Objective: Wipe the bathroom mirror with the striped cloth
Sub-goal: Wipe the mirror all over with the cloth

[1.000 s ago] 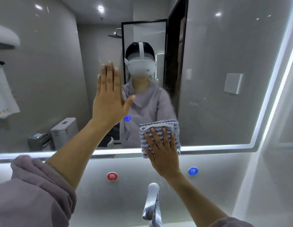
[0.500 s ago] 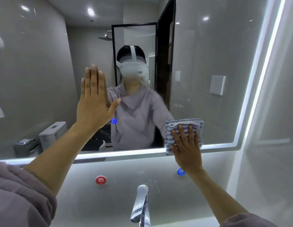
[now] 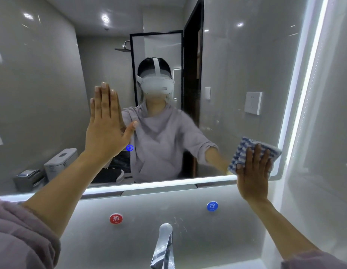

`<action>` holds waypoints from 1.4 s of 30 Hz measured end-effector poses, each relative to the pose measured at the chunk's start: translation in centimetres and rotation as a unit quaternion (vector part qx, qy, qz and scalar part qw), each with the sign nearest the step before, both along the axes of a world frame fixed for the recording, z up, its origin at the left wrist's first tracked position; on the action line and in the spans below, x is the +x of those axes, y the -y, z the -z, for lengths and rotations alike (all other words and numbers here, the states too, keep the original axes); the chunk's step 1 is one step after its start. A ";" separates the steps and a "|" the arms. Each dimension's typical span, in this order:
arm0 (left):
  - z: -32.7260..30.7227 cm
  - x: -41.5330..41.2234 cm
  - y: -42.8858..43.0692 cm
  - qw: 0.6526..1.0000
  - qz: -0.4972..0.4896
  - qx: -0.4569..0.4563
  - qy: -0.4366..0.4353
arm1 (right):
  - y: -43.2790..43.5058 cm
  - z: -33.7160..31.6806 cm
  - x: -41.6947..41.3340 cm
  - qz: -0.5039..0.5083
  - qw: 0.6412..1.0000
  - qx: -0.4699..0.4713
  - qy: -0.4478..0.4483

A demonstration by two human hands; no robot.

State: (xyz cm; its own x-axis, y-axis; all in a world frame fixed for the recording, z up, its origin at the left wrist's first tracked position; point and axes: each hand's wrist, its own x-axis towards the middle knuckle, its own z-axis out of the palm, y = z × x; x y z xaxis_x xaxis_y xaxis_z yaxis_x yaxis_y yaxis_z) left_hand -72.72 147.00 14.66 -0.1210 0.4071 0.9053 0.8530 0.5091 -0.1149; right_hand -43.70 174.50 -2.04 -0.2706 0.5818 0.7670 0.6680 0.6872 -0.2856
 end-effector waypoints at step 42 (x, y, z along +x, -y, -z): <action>0.1 -0.3 -0.2 1.000 -0.006 0.010 -0.007 | 1.6 -15.2 -4.6 0.004 0.973 0.231 0.023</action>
State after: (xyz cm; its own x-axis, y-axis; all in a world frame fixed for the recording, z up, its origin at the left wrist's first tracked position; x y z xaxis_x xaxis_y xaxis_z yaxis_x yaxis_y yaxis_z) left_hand -73.03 147.20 14.56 -0.1130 0.3870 0.9151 0.8453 0.5216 -0.1162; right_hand -48.27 172.92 13.13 -0.3076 0.1802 0.9343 0.6786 0.7298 0.0827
